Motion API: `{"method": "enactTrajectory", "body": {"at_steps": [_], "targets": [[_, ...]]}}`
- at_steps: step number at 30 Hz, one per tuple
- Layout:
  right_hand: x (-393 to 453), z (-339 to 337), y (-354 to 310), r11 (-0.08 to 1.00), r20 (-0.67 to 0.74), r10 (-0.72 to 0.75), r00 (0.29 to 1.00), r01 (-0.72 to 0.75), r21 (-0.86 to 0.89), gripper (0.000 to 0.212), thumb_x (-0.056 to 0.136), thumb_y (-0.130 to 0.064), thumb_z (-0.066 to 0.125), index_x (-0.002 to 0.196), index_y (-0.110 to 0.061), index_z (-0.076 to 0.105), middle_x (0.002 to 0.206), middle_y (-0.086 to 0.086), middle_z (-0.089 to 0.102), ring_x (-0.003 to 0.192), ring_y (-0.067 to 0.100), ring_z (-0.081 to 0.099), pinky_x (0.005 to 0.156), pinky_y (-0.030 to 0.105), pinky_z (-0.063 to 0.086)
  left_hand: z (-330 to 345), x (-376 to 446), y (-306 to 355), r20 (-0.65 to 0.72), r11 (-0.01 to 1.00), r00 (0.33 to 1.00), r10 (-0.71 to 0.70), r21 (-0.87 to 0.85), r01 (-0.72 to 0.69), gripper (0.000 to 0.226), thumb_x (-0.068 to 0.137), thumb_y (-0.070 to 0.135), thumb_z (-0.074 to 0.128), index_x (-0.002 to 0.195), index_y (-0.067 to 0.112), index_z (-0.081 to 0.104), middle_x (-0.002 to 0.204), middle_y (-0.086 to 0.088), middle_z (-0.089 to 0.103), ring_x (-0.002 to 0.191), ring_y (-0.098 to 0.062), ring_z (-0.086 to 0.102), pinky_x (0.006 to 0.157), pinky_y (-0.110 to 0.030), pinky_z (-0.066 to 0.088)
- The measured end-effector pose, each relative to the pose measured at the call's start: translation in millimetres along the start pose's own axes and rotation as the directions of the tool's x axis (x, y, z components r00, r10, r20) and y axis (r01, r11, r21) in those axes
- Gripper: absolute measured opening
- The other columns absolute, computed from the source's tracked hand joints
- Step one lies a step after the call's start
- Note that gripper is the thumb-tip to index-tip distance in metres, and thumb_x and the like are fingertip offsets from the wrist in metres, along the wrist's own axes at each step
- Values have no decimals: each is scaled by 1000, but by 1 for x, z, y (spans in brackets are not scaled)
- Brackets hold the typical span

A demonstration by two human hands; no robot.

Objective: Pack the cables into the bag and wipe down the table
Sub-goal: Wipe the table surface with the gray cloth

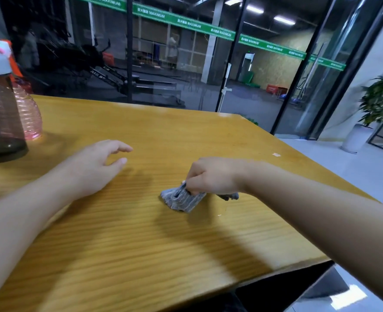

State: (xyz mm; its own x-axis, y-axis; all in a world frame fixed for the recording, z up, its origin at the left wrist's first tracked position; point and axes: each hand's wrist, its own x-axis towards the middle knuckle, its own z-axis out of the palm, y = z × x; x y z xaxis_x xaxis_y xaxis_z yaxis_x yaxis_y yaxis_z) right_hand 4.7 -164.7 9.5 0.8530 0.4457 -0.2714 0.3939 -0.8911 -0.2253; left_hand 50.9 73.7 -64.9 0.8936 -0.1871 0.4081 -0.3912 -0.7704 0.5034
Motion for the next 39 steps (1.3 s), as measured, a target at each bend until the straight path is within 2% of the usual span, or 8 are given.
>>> {"method": "enactTrajectory", "body": {"at_steps": [3,6,9,13,16,23,33,39], "targets": [[-11,12,16,986,-48,26,999,-17,166,32,86,-20,46,55,-16,44,36,-8,33,35,14,36,41,25,31,1,0,-2,28,1000,1000,-6,-9,6,25,91,27,53,110,42,55,109,22,47,97,0,42,82,-25,33],[-19,34,27,940,-63,86,994,-60,336,32,86,-28,42,107,-22,66,44,-12,43,48,15,48,50,25,41,2,-1,-3,41,1000,999,0,-22,1,25,90,26,54,108,43,55,110,22,47,99,-1,43,85,-25,34],[-25,54,29,925,-91,0,996,35,379,39,97,-29,39,135,-35,44,104,-28,56,93,-15,49,81,2,33,2,-2,-2,66,1000,998,-4,-30,6,24,90,27,54,104,47,53,111,22,48,100,-3,45,88,-27,36],[-26,59,30,949,-23,-138,990,139,284,56,95,-53,36,146,-35,23,154,-18,17,139,-10,3,111,18,11,2,-3,1,83,1000,996,-10,8,10,24,90,29,54,109,42,56,112,22,48,99,-1,43,85,-25,34],[-20,54,32,926,-55,-159,986,168,337,60,93,-54,23,148,-31,24,155,-22,9,138,-11,-8,114,20,-1,3,-5,4,88,1000,996,-9,-9,9,23,90,28,54,107,44,55,112,23,47,98,-1,44,82,-24,32],[-4,73,30,987,-68,-153,986,149,-61,57,99,-50,19,150,-33,0,156,-21,-8,139,-7,-16,114,21,-11,13,-9,16,157,999,986,51,-26,-48,24,90,31,52,106,49,52,111,27,47,94,0,46,79,-20,33],[-6,61,49,988,-77,-121,990,113,-104,58,100,-48,19,151,-28,-2,156,-18,-8,139,-7,-15,110,14,-12,13,-14,24,183,997,982,56,33,-63,26,92,30,50,116,40,53,114,25,48,95,-2,50,71,-8,32],[-8,60,46,986,-64,-122,990,113,-124,61,99,-50,19,151,-27,-4,157,-15,-10,139,-5,-16,112,17,-11,13,-14,29,199,992,976,90,69,-105,29,93,28,49,121,33,53,120,18,52,106,-2,49,88,-18,34]]}}
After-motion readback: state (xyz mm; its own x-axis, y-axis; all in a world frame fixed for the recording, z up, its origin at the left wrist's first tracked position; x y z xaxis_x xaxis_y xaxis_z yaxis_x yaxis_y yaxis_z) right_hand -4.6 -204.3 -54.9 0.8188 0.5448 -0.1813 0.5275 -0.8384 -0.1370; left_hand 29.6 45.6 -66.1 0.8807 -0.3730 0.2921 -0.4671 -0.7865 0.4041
